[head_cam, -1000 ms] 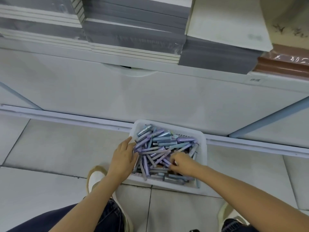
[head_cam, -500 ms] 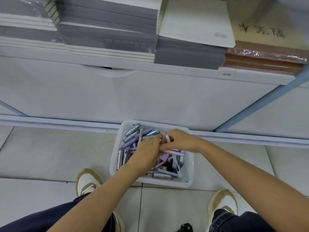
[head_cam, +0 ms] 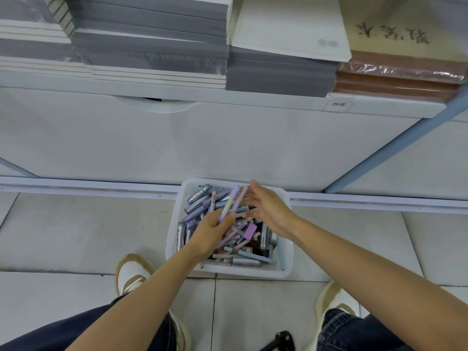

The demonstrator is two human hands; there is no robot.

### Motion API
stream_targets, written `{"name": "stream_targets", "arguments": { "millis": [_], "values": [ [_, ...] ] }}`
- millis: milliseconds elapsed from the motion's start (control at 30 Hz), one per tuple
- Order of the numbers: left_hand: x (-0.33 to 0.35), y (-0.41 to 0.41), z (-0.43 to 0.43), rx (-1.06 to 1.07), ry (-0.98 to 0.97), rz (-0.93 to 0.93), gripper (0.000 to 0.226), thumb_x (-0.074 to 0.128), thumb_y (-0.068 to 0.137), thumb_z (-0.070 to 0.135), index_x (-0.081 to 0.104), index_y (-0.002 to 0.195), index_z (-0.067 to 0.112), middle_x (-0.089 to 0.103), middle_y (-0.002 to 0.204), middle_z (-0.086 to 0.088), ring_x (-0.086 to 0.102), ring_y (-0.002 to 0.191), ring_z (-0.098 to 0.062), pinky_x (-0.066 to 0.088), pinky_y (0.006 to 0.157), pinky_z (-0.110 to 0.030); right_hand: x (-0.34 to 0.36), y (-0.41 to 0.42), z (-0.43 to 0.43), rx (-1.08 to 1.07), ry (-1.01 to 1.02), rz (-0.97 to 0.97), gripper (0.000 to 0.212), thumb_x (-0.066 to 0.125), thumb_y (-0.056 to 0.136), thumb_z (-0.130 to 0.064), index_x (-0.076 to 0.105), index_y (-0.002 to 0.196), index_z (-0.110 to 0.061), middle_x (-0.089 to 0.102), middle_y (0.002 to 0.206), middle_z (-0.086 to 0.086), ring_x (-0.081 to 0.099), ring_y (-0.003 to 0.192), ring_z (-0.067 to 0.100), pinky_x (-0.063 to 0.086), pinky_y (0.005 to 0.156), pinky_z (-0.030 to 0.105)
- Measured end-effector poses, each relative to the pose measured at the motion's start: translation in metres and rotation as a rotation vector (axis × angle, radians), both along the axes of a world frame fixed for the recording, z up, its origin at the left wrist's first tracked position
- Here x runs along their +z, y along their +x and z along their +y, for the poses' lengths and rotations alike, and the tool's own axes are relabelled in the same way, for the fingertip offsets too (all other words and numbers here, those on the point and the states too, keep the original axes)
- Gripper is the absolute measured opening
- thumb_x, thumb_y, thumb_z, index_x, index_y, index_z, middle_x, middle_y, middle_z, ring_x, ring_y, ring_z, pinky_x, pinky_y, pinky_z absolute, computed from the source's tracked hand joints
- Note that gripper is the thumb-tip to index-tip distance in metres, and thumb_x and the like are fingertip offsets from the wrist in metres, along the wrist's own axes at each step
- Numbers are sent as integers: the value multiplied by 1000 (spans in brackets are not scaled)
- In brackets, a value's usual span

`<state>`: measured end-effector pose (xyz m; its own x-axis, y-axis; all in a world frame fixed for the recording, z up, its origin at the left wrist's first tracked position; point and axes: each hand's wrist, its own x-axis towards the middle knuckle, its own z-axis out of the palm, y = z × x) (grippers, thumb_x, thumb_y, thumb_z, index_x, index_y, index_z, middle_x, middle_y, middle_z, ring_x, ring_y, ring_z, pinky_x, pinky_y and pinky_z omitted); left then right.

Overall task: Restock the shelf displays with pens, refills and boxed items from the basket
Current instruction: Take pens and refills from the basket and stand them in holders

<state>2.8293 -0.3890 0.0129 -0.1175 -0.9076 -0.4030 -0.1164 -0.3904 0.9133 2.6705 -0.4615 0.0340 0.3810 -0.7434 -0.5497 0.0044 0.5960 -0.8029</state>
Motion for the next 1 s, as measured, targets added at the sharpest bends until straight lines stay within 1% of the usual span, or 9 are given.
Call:
{"name": "stream_targets", "arguments": {
  "millis": [67,167,233,333,600,700,867,933,1000],
  "values": [
    [-6,10,2,55,40,-16,35,45,102,25,48,69,12,38,50,5,32,46,-9,30,49,-23,-12,-7,9,130,-90,322,37,37,104,-30,57,118,-2,65,109,15,65,95,27,56,77,40],
    [-12,20,7,80,84,-62,26,44,103,22,59,92,4,49,55,-4,45,51,-16,43,54,-33,-38,-20,38,773,-381,803,27,47,100,-26,58,111,-4,65,109,17,62,97,31,49,81,37],
    [-15,23,9,71,85,-94,29,43,103,22,59,95,-1,56,60,-9,55,59,-24,52,65,-41,-51,-20,59,983,-428,915,31,54,97,-33,55,112,-6,61,113,15,59,99,28,44,79,34],
    [-15,26,12,54,86,-120,30,42,103,22,56,88,0,57,63,-10,56,62,-27,53,68,-43,-63,-14,70,1017,-518,983,36,56,96,-38,54,113,-6,56,116,13,54,104,27,44,83,35],
    [-13,25,12,47,126,-134,29,41,104,24,47,80,11,48,56,-1,46,48,-13,45,52,-28,-76,-21,59,990,-384,857,29,59,93,-42,53,105,-16,55,97,3,50,84,18,39,71,30],
    [-17,26,11,84,117,-216,33,43,103,26,43,72,15,40,56,4,37,53,-13,36,53,-28,-74,-24,52,875,-445,794,21,55,96,-38,49,81,-24,50,77,-6,49,74,16,35,62,26],
    [-6,26,6,275,54,-209,27,66,91,35,67,83,9,67,68,-11,62,67,-20,50,63,-34,-37,-26,26,731,-508,597,22,57,96,-32,57,81,-16,50,70,-4,45,62,9,35,59,20],
    [9,21,-2,425,68,-151,24,75,82,37,67,76,15,65,56,6,61,56,-8,49,51,-24,-12,-22,15,556,-495,486,19,60,95,-30,60,81,-16,50,67,-8,45,57,2,34,57,16],
    [29,13,-12,508,102,-47,25,76,81,37,64,70,19,50,41,12,45,38,-2,39,41,-19,16,-14,4,431,-512,386,19,61,95,-26,61,80,-14,48,63,-9,43,53,-1,34,55,16]
  ]
}}
